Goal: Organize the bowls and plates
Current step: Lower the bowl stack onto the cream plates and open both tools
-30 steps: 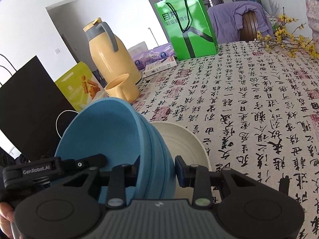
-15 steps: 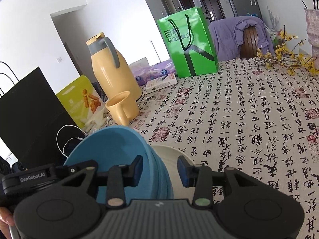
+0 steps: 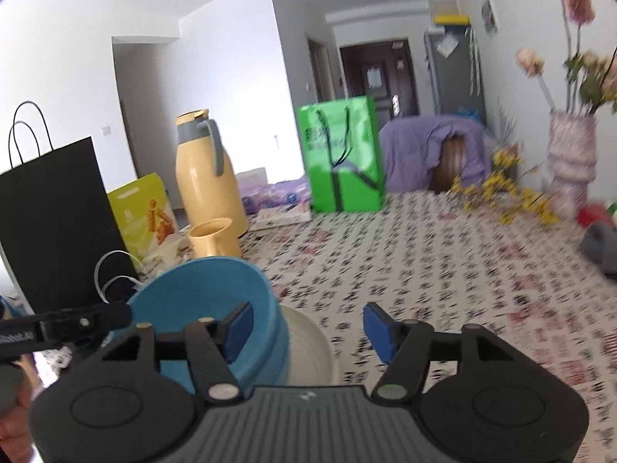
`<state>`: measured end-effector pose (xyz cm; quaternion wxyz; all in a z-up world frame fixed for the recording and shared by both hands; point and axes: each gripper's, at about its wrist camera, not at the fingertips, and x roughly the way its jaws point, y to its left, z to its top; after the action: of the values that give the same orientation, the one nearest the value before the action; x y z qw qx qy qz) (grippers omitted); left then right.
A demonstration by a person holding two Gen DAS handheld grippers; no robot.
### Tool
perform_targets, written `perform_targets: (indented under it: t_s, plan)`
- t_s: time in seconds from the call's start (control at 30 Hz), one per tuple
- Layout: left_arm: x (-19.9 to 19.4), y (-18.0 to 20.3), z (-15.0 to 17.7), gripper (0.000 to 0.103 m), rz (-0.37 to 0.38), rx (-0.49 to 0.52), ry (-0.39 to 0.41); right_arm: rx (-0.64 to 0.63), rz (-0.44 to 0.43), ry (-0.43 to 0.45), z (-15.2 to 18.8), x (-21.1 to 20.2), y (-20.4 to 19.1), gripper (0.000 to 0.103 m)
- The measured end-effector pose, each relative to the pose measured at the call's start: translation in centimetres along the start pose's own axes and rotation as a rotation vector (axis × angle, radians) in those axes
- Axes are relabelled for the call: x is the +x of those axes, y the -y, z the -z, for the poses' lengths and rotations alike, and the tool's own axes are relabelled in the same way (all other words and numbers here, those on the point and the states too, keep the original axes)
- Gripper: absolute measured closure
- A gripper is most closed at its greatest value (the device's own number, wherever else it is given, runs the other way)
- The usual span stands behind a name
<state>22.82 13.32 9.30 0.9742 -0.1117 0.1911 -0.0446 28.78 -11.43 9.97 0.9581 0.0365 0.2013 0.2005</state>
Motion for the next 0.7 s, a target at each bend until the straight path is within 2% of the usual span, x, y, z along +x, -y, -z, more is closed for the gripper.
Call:
perform_targets:
  t_s: [0.07, 0.13, 0.27, 0.3, 0.4, 0.5, 0.7]
  plan:
    - [-0.7, 1.2, 0.5, 0.01, 0.018, 0.046, 0.025, -0.029, 0.053, 0.042, 0.7, -1.6, 0.3, 0.028]
    - [-1.1, 2.1, 1.1, 0.003, 0.046, 0.058, 0.043, -0.046, 0.101, 0.088, 1.5, -3.1, 0.8, 0.014]
    - [-1.8, 4.5, 2.4, 0.001, 0.026, 0.125, 0.125, -0.052, 0.199, 0.134, 3.3, -5.6, 2.3, 0.011]
    - [-1.9, 5.1, 2.8, 0.0, 0.018, 0.153, 0.144, -0.047, 0.215, 0.135, 3.7, -6.1, 2.8, 0.007]
    - [-1.8, 6.6, 3.5, 0.0, 0.01, 0.215, 0.166, -0.016, 0.258, 0.138, 5.0, -7.5, 4.3, 0.005]
    - [-2.0, 7.2, 4.1, 0.0, 0.016, 0.202, 0.171, 0.006, 0.287, 0.139, 5.8, -8.4, 5.3, 0.005]
    - [-3.0, 7.4, 4.9, 0.0, -0.008, 0.185, 0.173, -0.03, 0.314, 0.159, 6.6, -9.6, 5.4, 0.005]
